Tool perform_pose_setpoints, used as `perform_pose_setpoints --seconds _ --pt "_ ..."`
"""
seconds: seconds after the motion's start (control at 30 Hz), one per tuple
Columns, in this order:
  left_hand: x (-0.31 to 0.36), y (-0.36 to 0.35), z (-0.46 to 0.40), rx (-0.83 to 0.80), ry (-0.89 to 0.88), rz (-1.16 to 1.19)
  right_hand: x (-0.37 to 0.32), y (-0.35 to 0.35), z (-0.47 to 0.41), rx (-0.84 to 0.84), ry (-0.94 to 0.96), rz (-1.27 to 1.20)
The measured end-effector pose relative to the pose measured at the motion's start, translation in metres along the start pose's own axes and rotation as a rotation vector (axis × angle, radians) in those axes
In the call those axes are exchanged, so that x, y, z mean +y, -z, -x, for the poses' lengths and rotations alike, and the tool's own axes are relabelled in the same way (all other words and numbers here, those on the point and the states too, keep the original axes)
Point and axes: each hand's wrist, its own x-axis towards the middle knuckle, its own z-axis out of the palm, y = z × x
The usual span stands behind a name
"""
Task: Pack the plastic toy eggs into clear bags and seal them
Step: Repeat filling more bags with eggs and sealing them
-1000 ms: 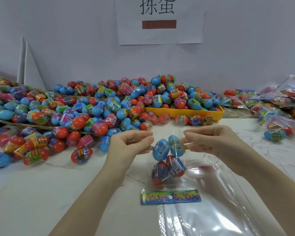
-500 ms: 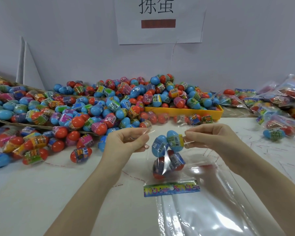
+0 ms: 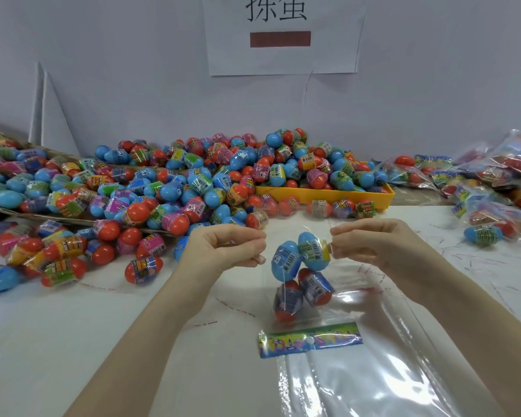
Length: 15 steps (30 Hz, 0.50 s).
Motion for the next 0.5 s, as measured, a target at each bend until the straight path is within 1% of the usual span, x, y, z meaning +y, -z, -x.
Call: perform_pose_setpoints --seconds 0.13,0.27,0.33,0.5 --pt "0.0001 0.0036 -0.0016 -0.002 0.014 0.035 0.0016 -0.0024 -0.0001 -0.013 0.008 -0.049" --pt "-0.0019 0.0030 -0.0007 -0.078 0.056 0.107 0.0030 -0.0009 -0.0003 -0.019 0.031 -0.091" --pt "-0.0030 0.0050 -0.0013 -0.099 0.061 0.107 0.0046 -0.0010 -0.0013 -0.026 0.037 -0.092" --pt "-0.0051 0.0092 -0.0024 -0.127 0.063 0.108 0.0065 -0.0029 -0.0003 -0.103 0.148 -0.083"
